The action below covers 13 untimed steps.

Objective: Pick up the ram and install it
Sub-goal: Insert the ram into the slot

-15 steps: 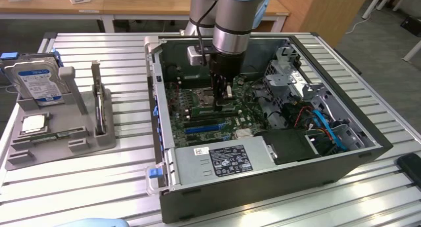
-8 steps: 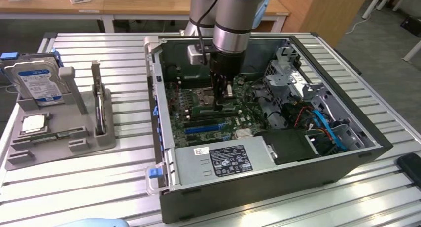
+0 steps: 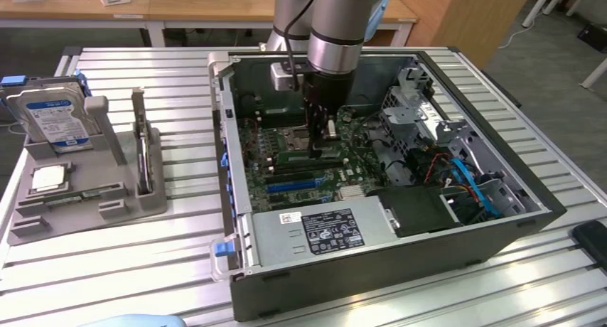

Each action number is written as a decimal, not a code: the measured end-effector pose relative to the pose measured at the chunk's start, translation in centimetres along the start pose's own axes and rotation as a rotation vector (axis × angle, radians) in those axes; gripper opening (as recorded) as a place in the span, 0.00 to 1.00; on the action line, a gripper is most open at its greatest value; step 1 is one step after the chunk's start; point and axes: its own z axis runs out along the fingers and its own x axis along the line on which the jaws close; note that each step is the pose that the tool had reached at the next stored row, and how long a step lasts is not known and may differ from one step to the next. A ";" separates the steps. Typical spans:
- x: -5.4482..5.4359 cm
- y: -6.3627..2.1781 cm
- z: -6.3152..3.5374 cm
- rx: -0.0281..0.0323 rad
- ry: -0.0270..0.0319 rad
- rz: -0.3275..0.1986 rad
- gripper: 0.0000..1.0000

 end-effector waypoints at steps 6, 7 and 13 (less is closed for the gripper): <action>0.0 0.00 -0.04 0.0000 0.0000 0.000 0.13; 0.0 0.00 -0.05 0.0000 0.0000 0.000 0.13; 0.0 0.08 -0.04 0.0020 0.0000 0.000 0.13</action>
